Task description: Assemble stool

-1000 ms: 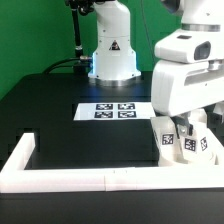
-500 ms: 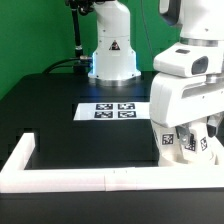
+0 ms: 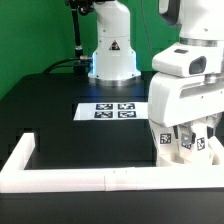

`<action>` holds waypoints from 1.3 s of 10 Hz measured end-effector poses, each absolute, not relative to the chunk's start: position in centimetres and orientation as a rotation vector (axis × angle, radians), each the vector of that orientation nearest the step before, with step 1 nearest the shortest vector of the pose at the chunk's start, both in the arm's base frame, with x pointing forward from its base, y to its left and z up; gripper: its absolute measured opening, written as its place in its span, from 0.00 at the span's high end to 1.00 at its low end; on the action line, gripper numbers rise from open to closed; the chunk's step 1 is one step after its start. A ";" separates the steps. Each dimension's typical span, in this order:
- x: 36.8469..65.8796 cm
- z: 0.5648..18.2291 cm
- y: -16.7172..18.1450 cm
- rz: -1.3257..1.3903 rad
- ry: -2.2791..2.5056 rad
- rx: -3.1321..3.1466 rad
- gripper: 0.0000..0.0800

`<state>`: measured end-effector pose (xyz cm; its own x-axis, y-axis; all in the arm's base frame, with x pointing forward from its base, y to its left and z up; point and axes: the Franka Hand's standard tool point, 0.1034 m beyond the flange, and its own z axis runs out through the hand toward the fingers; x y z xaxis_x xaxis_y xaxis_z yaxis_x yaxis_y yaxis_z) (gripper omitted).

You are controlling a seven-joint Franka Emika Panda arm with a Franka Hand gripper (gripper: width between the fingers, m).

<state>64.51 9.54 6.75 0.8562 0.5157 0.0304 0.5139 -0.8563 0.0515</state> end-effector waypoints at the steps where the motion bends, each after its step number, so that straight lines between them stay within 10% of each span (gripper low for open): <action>1: 64.6 6.7 9.5 0.086 0.668 3.028 0.58; 13: 64.3 6.5 10.2 0.057 -1.318 2.917 0.58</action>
Offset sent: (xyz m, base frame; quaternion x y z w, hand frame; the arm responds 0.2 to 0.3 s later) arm -0.0060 0.0076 -0.0066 0.0229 0.0022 0.4034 0.9147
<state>64.29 10.25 6.47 0.6605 -0.7508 0.0076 -0.7486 -0.6593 -0.0692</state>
